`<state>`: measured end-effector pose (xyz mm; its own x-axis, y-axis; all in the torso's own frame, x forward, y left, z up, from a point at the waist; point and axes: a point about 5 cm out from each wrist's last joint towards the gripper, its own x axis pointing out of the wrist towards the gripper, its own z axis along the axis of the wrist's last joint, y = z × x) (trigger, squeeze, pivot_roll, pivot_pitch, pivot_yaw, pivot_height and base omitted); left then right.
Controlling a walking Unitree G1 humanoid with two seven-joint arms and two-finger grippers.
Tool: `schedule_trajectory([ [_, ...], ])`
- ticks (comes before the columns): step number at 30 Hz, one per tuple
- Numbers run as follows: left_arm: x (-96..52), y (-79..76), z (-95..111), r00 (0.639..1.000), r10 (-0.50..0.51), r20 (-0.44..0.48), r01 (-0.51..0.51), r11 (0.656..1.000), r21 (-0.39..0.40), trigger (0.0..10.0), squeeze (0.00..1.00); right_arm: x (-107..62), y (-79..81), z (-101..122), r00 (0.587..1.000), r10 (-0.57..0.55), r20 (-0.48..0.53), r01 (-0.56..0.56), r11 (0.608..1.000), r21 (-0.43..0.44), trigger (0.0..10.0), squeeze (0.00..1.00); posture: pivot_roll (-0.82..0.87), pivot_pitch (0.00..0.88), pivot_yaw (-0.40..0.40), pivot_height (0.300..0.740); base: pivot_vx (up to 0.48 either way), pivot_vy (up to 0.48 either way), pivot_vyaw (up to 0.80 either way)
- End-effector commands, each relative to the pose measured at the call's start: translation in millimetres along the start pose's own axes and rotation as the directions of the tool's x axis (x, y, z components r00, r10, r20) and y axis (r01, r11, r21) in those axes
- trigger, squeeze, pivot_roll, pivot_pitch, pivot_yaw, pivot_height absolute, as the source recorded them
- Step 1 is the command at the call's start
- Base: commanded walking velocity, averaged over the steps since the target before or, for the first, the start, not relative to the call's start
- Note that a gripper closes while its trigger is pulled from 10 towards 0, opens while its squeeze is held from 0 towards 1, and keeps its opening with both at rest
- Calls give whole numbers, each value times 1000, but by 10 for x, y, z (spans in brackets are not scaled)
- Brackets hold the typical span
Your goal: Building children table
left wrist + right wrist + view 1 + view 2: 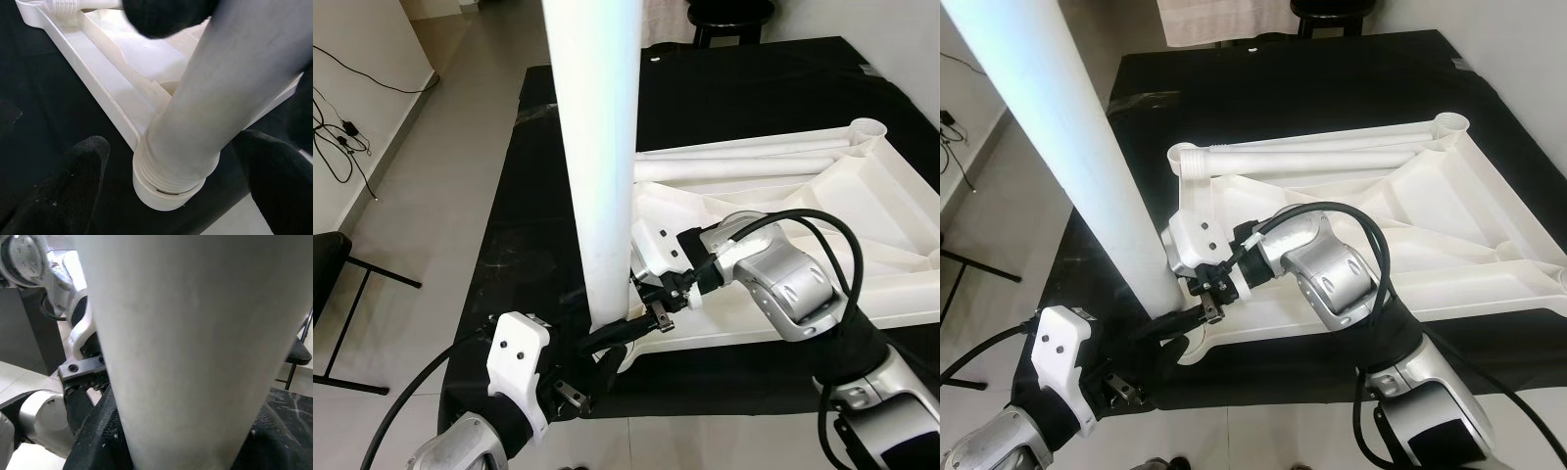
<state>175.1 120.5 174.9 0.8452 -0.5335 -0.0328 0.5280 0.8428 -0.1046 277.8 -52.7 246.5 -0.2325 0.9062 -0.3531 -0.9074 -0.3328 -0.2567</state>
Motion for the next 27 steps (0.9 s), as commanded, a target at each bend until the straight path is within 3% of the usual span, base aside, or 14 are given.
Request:
schedule_trajectory([
  [1, -3, 1, -28, 1000, 16, -8, -16, 1000, 0, 10000, 0, 198, 6, -163, 999, 4, -38, -1, 996, 87, 10000, 0, 30, 230, 37, 740, 0, 0, 0],
  [2, -3, 1, -28, 1000, 16, -8, -16, 1000, 0, 10000, 0, 198, 6, -163, 999, 4, -38, -1, 996, 87, 10000, 0, 30, 230, 37, 740, 0, 0, 0],
  [4, -4, -5, -31, 1000, 16, -7, -16, 1000, -4, 10000, 0, 216, -156, -297, 974, -210, -86, 220, 965, 142, 10000, 0, 27, 232, 38, 740, 0, 0, 0],
  [6, -4, -5, -31, 1000, 16, -7, -16, 1000, -4, 10000, 0, 216, -156, -297, 974, -210, -86, 220, 965, 142, 10000, 0, 27, 232, 38, 740, 0, 0, 0],
  [9, -5, -2, -34, 1000, 13, -8, -13, 1000, -7, 10000, 0, 143, -221, -444, 913, -383, -142, 406, 888, 217, 10000, 0, 20, 235, 43, 740, 0, 0, 0],
  [13, -5, 1, -35, 1000, 11, -9, -11, 1000, -6, 10000, 0, 124, -216, -474, 898, -413, -148, 438, 868, 233, 10000, 0, 17, 234, 46, 740, 0, 0, 0],
  [16, -5, 12, -36, 1000, 9, -10, -9, 1000, -5, 10000, 0, 61, -168, -577, 843, -512, -167, 538, 793, 284, 10000, 0, 14, 234, 46, 740, 0, 0, 0],
  [24, -1, 19, -40, 1000, 9, -12, -9, 1000, -4, 10000, 0, 13, -126, -652, 797, -580, -166, 601, 735, 313, 10000, 0, 12, 231, 50, 740, 0, 0, 0],
  [26, 4, 27, -43, 1000, 9, -12, -9, 1000, -2, 10000, 0, -58, -129, -638, 750, -652, -114, 643, 678, 355, 10000, 0, 8, 227, 54, 740, 0, 0, 0],
  [27, 4, 27, -43, 1000, 9, -12, -9, 1000, -2, 10000, 0, -58, -129, -638, 750, -652, -114, 643, 678, 355, 10000, 0, 8, 227, 54, 740, 0, 0, 0],
])
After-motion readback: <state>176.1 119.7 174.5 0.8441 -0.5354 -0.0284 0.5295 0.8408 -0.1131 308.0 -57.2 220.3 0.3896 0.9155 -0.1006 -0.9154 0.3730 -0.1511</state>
